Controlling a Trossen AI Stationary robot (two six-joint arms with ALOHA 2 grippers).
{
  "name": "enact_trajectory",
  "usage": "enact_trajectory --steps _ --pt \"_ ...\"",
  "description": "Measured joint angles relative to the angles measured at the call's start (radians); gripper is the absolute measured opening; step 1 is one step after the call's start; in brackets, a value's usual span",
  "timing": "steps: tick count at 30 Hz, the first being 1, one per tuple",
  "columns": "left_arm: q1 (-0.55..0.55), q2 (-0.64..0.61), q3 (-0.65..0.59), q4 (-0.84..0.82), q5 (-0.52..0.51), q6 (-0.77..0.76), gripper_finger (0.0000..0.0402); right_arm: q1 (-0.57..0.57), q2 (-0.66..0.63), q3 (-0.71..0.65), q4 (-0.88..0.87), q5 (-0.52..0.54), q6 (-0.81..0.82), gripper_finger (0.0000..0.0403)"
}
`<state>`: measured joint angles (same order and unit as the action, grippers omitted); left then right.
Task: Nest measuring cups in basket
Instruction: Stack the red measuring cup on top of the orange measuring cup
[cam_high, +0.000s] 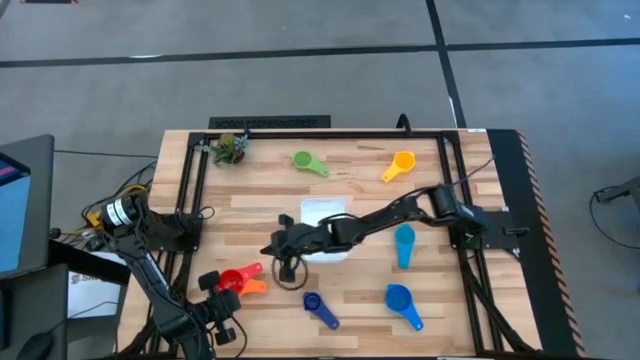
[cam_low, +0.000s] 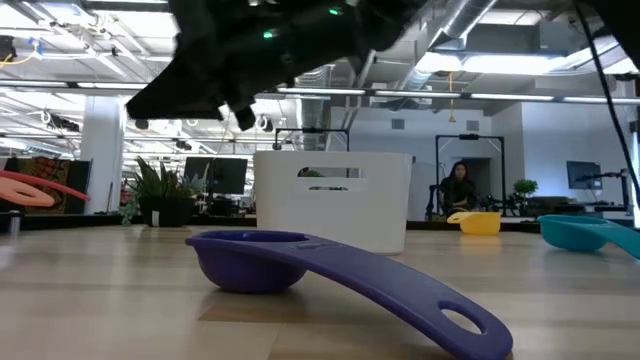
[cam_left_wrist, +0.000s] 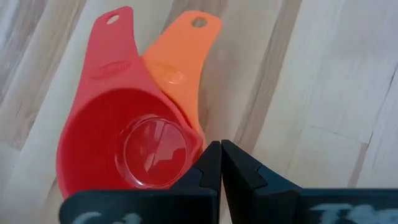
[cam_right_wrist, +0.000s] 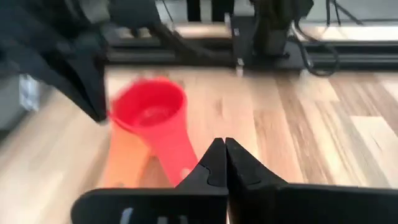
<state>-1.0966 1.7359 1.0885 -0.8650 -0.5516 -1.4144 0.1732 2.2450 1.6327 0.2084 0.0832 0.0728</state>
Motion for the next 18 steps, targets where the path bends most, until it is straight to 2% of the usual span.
enact_trajectory --steps 5,8,18 --pt "0.001 0.000 0.000 -0.013 -0.003 -0.030 0.0000 0.008 0.085 0.159 -0.154 0.000 -0.076 0.0004" --pt "0.001 0.000 0.000 -0.013 -0.002 -0.044 0.0000 0.010 0.127 0.225 -0.187 -0.001 -0.105 0.0004" --pt "0.001 0.000 0.000 -0.014 0.002 -0.067 0.0000 0.000 0.168 0.286 -0.232 0.008 -0.183 0.0004"
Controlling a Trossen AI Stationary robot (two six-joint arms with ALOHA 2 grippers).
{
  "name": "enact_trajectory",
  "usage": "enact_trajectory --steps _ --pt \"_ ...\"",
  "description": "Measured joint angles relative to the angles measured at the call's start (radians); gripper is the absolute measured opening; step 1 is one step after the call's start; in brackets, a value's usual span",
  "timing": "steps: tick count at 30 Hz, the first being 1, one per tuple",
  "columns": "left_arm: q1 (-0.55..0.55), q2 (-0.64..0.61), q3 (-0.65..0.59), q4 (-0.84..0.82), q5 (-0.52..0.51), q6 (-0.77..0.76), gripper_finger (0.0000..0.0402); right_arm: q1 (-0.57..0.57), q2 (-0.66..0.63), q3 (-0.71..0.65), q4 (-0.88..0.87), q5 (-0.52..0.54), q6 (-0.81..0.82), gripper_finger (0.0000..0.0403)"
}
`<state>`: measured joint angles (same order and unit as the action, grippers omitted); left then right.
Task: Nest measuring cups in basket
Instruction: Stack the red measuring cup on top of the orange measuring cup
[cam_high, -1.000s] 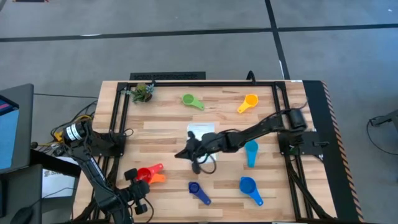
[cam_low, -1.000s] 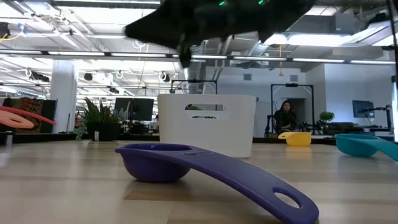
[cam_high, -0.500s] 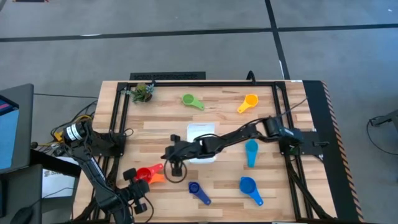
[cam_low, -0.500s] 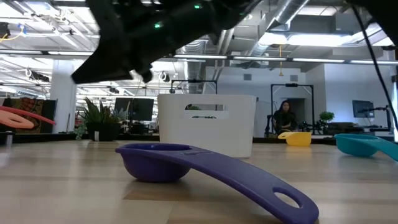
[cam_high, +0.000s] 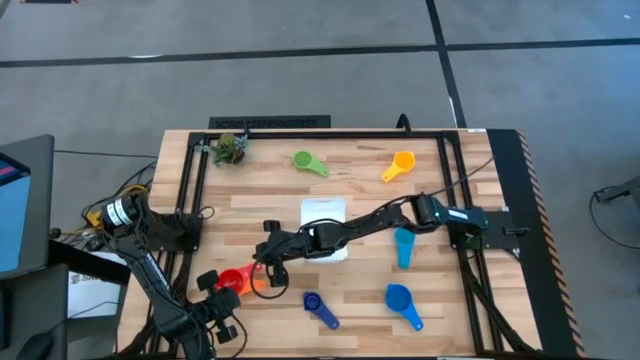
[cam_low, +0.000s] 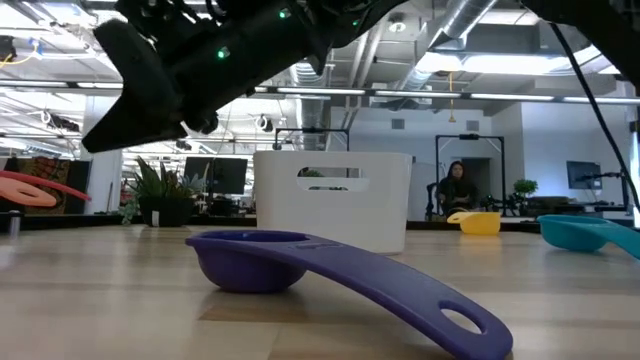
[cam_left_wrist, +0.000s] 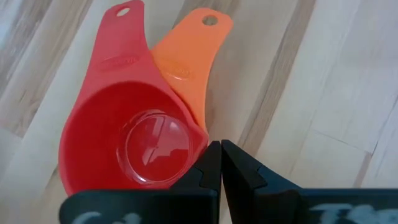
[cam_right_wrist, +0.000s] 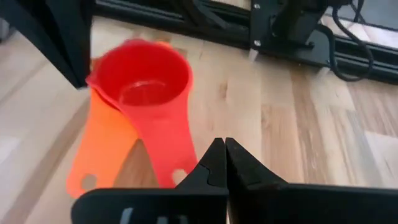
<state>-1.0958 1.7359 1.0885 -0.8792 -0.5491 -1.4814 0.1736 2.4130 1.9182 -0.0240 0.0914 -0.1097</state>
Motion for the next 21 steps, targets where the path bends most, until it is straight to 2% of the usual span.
enact_trajectory --steps 6,13,15,21 --pt "0.011 0.000 0.000 -0.006 0.003 -0.006 0.0000 -0.005 0.003 0.000 -0.097 0.050 -0.028 0.0004" --pt "0.039 0.000 0.000 -0.046 0.005 0.005 0.0000 0.012 0.043 0.003 -0.053 0.066 -0.048 0.0004" --pt "0.047 0.000 0.000 -0.047 0.020 0.006 0.0000 0.012 0.049 -0.003 -0.090 0.077 -0.057 0.0004" --pt "0.047 0.000 0.000 -0.046 0.074 0.003 0.0000 0.008 0.044 -0.004 -0.059 0.116 -0.083 0.0004"
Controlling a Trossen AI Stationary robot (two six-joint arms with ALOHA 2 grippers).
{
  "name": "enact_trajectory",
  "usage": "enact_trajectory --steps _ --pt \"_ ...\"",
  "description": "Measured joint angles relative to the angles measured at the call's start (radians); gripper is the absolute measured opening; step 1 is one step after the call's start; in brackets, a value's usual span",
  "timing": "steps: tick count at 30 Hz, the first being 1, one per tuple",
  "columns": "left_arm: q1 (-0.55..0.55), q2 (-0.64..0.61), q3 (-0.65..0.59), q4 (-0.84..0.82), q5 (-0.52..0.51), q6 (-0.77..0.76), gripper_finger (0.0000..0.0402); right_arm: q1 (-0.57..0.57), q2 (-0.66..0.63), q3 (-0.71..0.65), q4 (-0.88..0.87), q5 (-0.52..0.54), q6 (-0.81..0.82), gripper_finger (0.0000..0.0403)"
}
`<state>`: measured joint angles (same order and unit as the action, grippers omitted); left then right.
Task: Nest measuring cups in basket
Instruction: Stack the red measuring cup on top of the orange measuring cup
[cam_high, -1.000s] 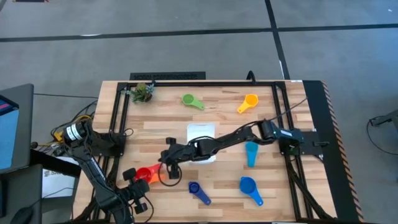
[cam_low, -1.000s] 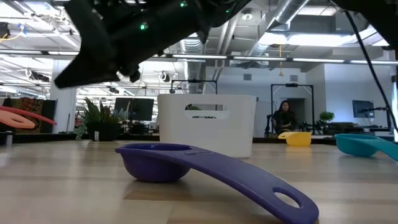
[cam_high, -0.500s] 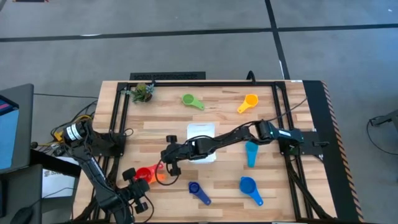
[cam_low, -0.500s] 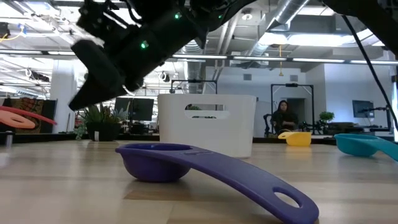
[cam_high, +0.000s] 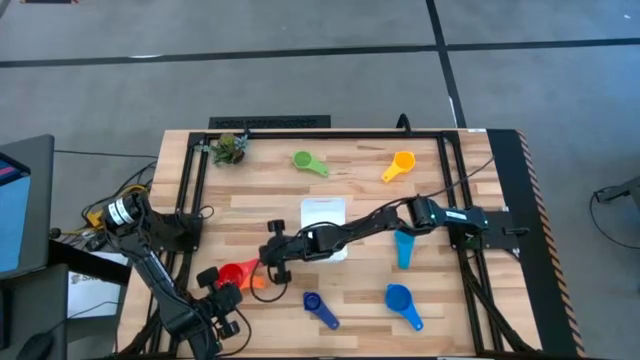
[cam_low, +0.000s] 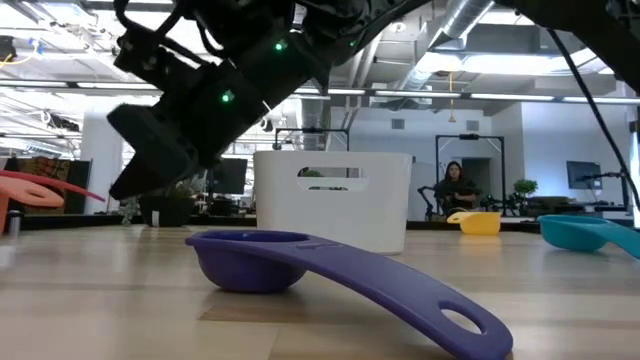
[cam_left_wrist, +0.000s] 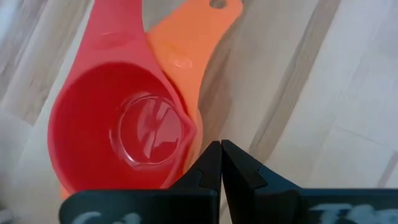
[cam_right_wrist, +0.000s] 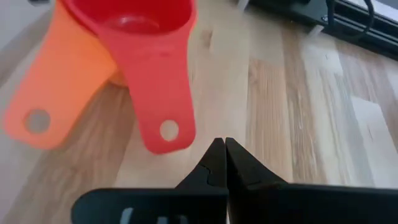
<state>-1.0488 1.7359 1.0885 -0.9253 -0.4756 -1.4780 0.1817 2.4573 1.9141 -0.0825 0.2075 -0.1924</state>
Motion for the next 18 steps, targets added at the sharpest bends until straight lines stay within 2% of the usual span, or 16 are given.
enact_trajectory --steps 15,18 --pt "0.001 0.000 0.000 -0.009 0.001 0.017 0.0000 -0.024 -0.004 0.022 0.011 0.003 -0.045 0.0004" --pt "0.001 0.000 0.000 -0.027 -0.007 0.015 0.0000 -0.033 -0.001 0.022 0.013 -0.031 -0.056 0.0004"
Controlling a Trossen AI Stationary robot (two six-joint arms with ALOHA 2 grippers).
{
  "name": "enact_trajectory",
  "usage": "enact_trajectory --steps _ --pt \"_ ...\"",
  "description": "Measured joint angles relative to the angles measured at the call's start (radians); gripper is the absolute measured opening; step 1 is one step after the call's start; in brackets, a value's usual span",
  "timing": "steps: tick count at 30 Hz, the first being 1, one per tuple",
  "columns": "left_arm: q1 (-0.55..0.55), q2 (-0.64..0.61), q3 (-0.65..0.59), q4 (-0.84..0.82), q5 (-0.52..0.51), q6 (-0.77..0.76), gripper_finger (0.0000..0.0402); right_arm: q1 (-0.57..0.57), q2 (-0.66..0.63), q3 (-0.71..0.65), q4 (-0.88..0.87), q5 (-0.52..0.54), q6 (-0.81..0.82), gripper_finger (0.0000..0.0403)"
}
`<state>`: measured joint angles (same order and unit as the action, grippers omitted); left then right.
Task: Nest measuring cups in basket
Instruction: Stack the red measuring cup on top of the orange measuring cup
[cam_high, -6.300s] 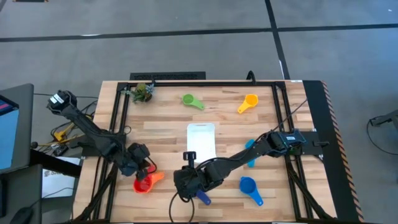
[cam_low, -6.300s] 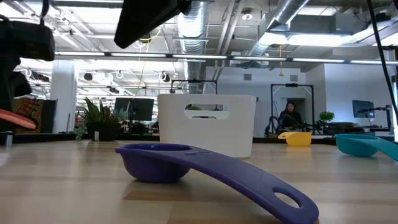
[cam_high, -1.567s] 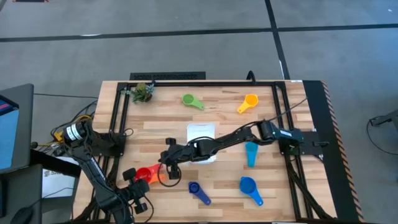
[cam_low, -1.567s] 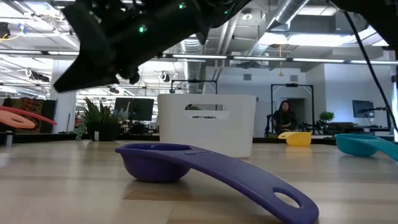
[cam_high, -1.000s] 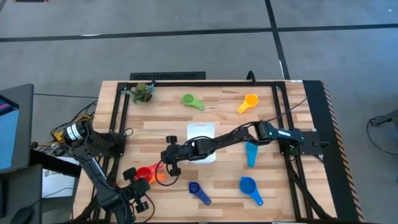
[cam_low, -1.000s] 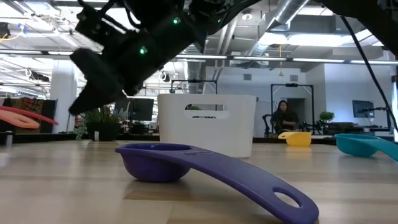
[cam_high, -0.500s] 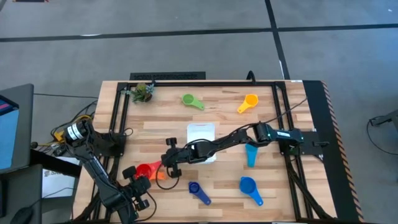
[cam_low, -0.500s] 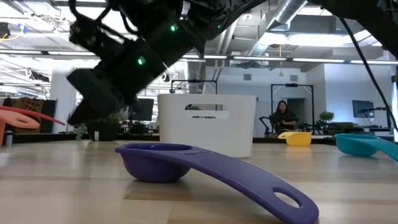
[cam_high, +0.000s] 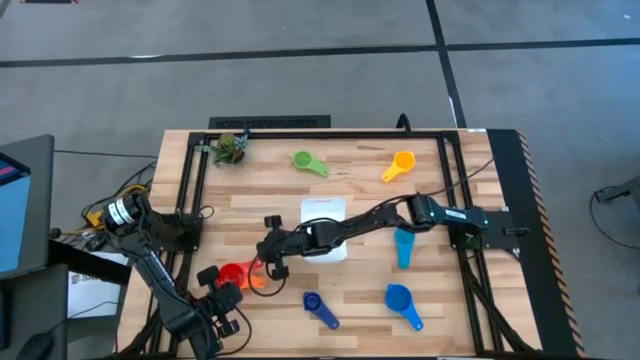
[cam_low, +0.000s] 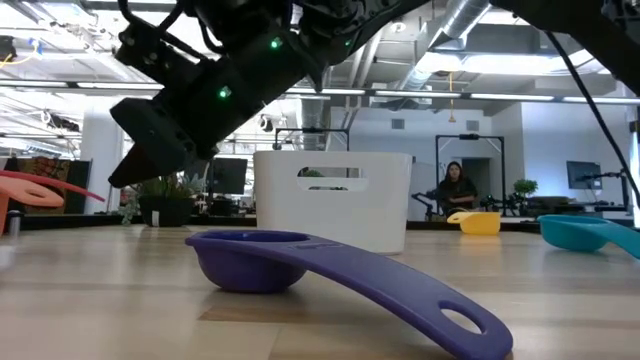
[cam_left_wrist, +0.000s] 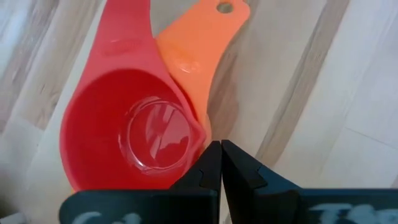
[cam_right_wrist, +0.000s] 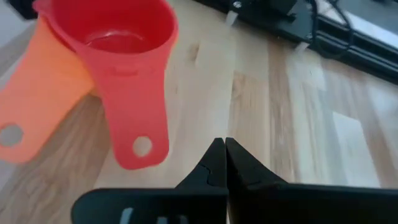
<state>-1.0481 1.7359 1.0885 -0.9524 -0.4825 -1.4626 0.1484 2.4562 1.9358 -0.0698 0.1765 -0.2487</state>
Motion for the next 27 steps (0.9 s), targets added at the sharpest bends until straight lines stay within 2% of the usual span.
enact_trajectory --steps 2,12,19,27 --pt "0.000 0.000 0.000 -0.013 -0.004 -0.008 0.0000 -0.003 0.002 0.000 -0.004 -0.052 -0.013 0.0004" --pt "0.001 0.000 0.000 -0.032 -0.061 -0.023 0.0000 0.013 0.003 0.000 -0.006 -0.153 -0.075 0.0004" --pt "0.006 0.000 0.000 -0.047 -0.061 -0.025 0.0000 0.054 0.003 0.003 -0.019 -0.151 -0.141 0.0005" --pt "0.006 0.000 0.000 -0.045 -0.049 -0.027 0.0000 0.050 0.002 0.079 -0.058 -0.110 -0.176 0.0005"
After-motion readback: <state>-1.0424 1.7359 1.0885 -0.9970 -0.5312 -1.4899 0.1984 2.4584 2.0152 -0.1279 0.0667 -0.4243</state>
